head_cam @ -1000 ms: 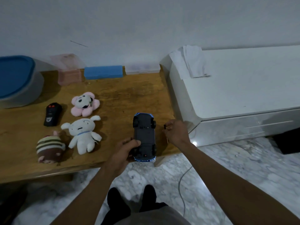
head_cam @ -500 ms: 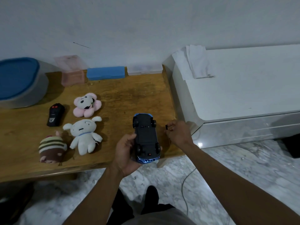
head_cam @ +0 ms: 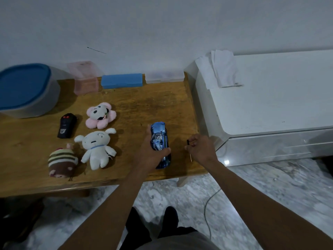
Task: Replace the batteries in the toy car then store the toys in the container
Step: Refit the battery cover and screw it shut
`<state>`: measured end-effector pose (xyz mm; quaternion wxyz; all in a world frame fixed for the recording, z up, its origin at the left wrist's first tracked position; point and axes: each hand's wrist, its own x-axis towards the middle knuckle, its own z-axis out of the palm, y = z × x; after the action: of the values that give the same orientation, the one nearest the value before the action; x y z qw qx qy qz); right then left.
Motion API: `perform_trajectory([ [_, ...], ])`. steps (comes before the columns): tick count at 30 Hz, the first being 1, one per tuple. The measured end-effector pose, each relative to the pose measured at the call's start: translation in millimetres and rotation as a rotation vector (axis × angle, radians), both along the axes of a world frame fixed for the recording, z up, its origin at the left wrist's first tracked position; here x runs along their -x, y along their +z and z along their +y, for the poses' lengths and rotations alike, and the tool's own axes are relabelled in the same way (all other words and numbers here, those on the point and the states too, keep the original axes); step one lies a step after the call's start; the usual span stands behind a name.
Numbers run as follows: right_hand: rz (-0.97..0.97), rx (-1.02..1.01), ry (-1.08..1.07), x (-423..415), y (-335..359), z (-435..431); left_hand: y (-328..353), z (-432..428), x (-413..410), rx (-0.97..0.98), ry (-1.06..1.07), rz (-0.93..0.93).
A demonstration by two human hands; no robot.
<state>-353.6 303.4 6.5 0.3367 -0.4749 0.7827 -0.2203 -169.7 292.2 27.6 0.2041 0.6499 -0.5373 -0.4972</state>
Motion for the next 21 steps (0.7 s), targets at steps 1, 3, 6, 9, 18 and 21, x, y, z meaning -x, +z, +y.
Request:
perform_trajectory([
  [1, -0.006, -0.003, -0.004, 0.0, -0.9, 0.4, -2.5, -0.4, 3.0, 0.046, -0.039, -0.142],
  [3, -0.014, 0.003, -0.004, 0.4, -2.2, 1.4, -9.6, -0.8, 8.0, 0.077, -0.099, -0.388],
  [6, -0.012, 0.007, -0.005, 3.2, -2.1, 1.4, -17.1, -4.2, 14.2, 0.036, -0.128, -0.571],
  [9, -0.010, 0.010, 0.000, 5.3, -2.0, 0.9, -17.2, -9.1, 16.2, 0.016, -0.146, -0.634],
  [18, -0.017, 0.026, 0.046, 4.6, 0.7, -1.7, -13.6, -13.4, 12.5, -0.017, -0.121, -0.622],
  [21, -0.023, 0.040, 0.061, 2.5, 7.4, -7.8, -1.9, -9.6, 6.7, 0.072, -0.042, -0.578],
])
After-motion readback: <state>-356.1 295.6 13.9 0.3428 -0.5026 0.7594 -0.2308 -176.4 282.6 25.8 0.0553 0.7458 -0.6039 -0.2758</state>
